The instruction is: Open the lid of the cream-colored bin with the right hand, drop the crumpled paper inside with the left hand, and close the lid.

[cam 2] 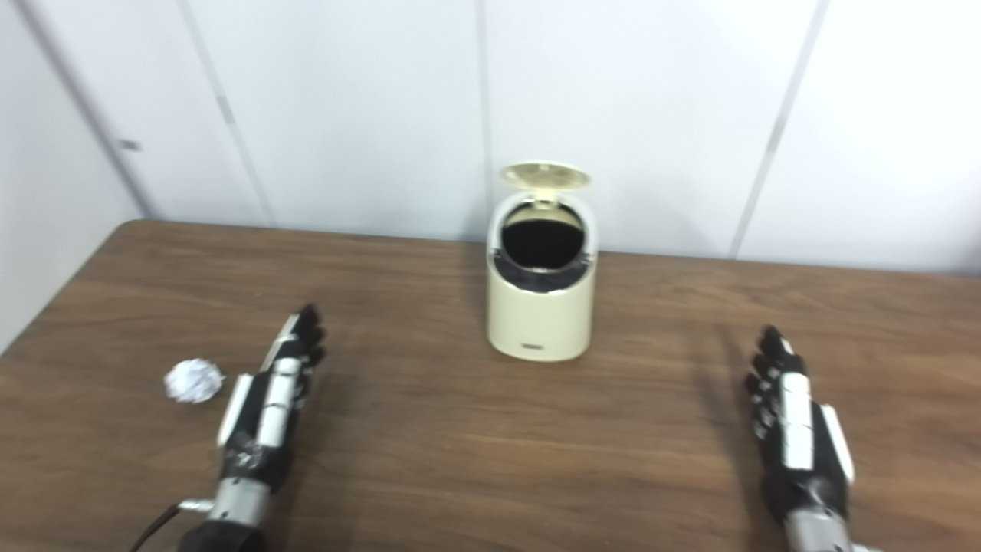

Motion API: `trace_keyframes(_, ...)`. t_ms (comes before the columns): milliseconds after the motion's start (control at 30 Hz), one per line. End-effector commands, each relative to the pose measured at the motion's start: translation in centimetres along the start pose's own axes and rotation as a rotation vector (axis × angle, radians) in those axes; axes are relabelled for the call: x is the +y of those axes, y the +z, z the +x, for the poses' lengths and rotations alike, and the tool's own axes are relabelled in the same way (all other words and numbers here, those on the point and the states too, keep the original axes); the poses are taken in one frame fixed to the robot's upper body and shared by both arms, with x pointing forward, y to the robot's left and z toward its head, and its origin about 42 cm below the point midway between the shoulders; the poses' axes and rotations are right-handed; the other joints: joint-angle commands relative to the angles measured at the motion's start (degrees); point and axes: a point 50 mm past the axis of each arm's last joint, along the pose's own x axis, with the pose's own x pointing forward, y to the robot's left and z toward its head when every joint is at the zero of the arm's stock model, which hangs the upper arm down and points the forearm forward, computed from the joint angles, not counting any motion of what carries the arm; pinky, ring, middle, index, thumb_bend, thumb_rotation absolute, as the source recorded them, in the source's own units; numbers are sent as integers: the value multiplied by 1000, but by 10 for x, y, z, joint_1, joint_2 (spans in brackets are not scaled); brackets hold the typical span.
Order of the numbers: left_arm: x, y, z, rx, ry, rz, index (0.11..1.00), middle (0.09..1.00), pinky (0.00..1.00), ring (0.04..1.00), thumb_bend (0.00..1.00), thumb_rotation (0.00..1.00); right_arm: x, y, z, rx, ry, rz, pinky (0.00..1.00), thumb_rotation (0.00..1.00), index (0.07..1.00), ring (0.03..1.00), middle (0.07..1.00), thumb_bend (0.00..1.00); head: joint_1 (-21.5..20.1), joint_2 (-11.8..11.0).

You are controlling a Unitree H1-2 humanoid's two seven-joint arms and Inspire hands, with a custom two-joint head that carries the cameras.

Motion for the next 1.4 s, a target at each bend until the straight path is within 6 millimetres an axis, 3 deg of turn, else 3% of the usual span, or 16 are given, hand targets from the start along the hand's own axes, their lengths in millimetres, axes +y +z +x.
trace_keyframes(0,-8,-2,-5,2,4,-7,988,993,993,989,456,905,-2,15,9,-80,23,11,1000,953,978,1000,998,446,2,0)
trace_keyframes(233,-13,0,-4,7,11,-7,993,991,984,986,452,912,-2,21,10,-69,17,20,1000,965,962,982,982,425,26,3)
trace_keyframes(600,-14,9,0,1,4,25,996,992,976,991,495,942,-1,24,11,-54,21,5,1000,903,943,969,963,424,39,3)
trace_keyframes(900,6,40,10,-48,8,181,959,980,995,986,604,719,2,20,14,-54,25,8,1000,862,942,976,968,423,36,1)
trace_keyframes(1100,20,63,12,-68,15,220,946,969,999,992,715,632,5,20,15,-56,38,1,1000,852,948,983,978,435,36,1)
trace_keyframes(1367,43,81,14,-112,42,323,950,967,943,970,753,525,6,20,13,-56,45,-5,1000,850,950,981,977,475,34,2)
